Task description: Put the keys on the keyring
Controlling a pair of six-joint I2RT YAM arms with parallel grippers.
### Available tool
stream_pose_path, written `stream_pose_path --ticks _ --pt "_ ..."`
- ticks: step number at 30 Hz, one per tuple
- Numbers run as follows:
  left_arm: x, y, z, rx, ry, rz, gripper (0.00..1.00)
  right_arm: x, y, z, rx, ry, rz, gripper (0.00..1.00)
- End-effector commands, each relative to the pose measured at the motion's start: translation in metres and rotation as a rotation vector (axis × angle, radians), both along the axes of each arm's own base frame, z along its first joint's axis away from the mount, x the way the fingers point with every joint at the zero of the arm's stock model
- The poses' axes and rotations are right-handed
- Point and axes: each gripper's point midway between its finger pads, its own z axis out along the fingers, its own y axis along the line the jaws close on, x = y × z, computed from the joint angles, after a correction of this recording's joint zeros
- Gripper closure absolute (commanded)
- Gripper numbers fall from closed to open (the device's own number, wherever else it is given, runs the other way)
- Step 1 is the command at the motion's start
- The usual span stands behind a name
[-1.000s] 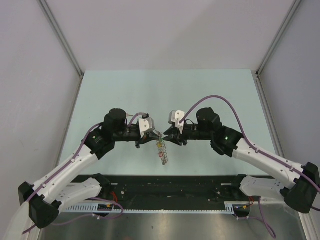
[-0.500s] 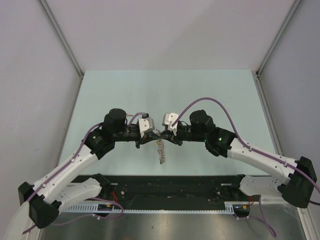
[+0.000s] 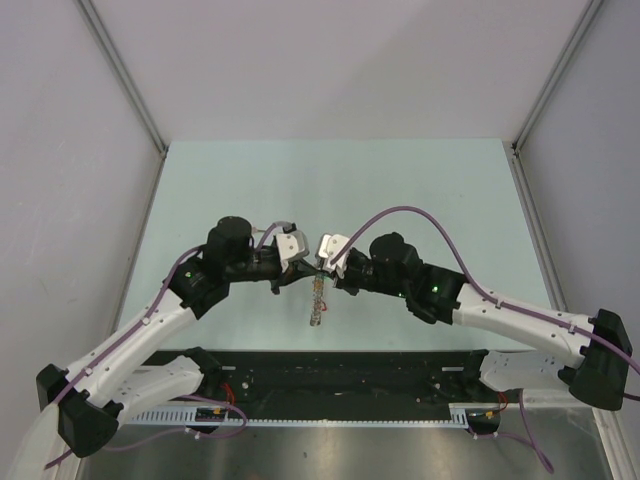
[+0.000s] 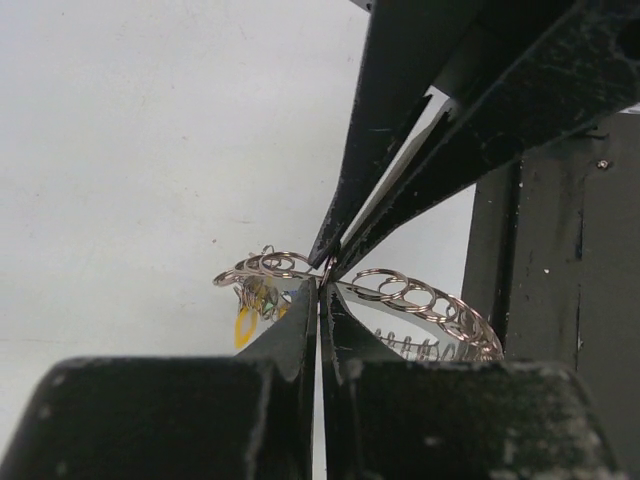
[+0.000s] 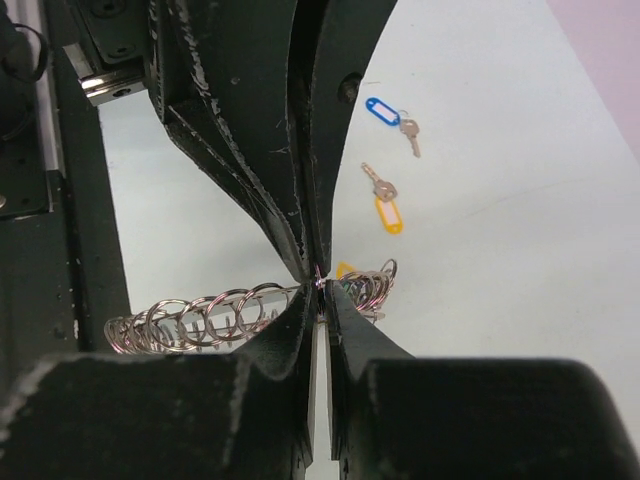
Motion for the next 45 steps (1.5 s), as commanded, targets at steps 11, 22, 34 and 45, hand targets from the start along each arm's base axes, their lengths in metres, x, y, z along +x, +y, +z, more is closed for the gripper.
stream_pose_path --ticks 11,22,34,45 --pt "0.004 -0.002 0.055 -0.149 -0.134 0.035 0.89 0.011 -0.004 0.060 0.197 -0.142 -0.110 1.00" --pt "-0.023 0.019 0.093 -0.360 -0.286 0.048 0.67 -0.012 -0.033 0.089 0.384 -0.028 0.089 1.00" --pt "-0.025 -0.005 0.091 -0.409 -0.190 -0.065 0.42 -0.033 -0.031 0.085 0.416 0.039 0.268 1.00" --pt "-0.023 -0.013 0.073 -0.382 -0.112 -0.084 0.45 -0.028 -0.023 0.083 0.465 0.071 0.270 1.00"
